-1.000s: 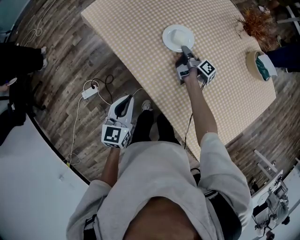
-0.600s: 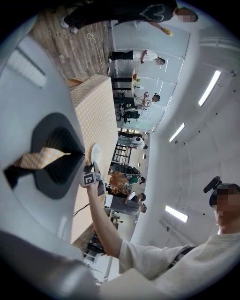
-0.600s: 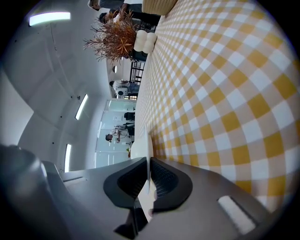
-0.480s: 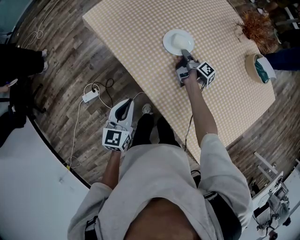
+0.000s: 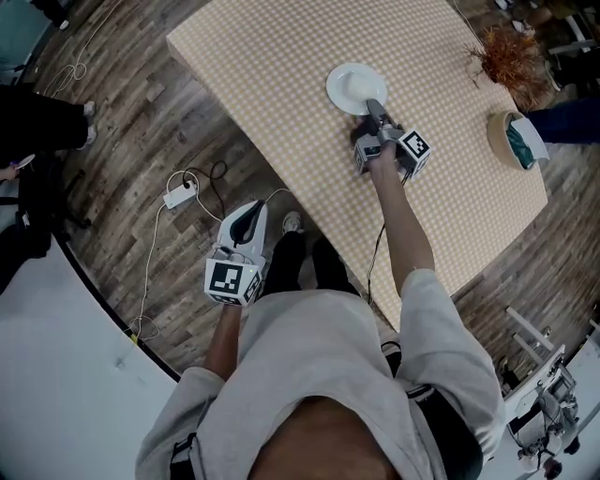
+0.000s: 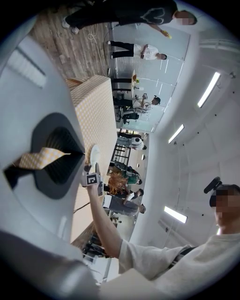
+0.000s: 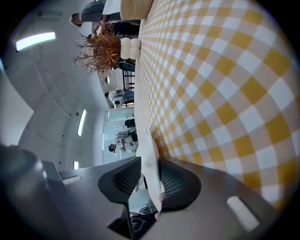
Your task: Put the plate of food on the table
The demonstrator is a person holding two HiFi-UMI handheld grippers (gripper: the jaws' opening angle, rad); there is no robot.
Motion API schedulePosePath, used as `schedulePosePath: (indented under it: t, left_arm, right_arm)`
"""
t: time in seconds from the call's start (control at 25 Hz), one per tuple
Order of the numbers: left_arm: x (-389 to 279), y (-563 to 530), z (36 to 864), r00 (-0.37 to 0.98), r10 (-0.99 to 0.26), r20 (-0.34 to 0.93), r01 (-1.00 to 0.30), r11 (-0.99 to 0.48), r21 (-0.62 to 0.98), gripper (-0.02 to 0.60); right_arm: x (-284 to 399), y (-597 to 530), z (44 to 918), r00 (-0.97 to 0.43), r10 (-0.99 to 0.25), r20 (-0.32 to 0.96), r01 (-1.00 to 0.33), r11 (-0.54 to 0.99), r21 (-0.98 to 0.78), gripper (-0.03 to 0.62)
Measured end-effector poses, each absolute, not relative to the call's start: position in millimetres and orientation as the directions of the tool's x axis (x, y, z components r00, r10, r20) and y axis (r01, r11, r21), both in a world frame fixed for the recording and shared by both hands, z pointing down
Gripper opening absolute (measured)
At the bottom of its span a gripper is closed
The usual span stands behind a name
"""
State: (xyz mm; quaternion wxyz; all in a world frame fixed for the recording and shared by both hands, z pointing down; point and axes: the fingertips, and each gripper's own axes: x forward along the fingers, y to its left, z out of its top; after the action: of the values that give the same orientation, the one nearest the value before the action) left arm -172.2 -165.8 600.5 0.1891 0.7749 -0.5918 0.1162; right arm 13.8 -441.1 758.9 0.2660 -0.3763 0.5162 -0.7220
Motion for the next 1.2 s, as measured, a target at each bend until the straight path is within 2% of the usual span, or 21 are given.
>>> schedulePosePath:
  t: [0.08,0.16,0.4,0.64,0.76,0.92,1.2]
  left_arm:
    - [-171,-166,601,0.274,-0.873,0.404,-0.961,-0.229,0.157,0.008]
    - [-169,-166,602,0.276,-0.872,0.404,-0.960,-0.231,0.158,0.008]
    - [-170,-166,601,0.278,-0.871,0.405,-0.960,-0.232,0.159,0.008]
    - [-165,-167,599,0.289,-0.870,0.399,-0.956,-0.244,0.160,0.008]
    - [-163,-168,598,0.296,-0.869,0.395,-0.954,-0.251,0.163,0.008]
    - [-159,-172,598,0.301,-0.868,0.395,-0.953,-0.255,0.164,0.008]
    - [-160,-169,598,0.299,-0.869,0.395,-0.953,-0.253,0.166,0.008]
  right_arm:
    - [15,-442,758,-0.576,-0.781,0.242,0.039,-0.322,-0.946,0.118]
    - [14,-442,757,-0.593,-0.773,0.225,0.024,-0.297,-0.955,0.129]
    - [-3,-436,749,-0.684,-0.678,0.269,-0.207,-0.173,-0.963,0.149]
    - [-18,-424,736,-0.750,-0.559,0.354,-0.468,0.071,-0.881,0.156]
    - [-23,-417,740,-0.741,-0.489,0.460,-0.612,0.210,-0.763,0.173]
    - [-20,-410,755,-0.626,-0.433,0.649,-0.777,0.416,-0.472,0.193]
    - [-21,-399,760,-0.551,-0.424,0.719,-0.796,0.527,-0.299,0.192]
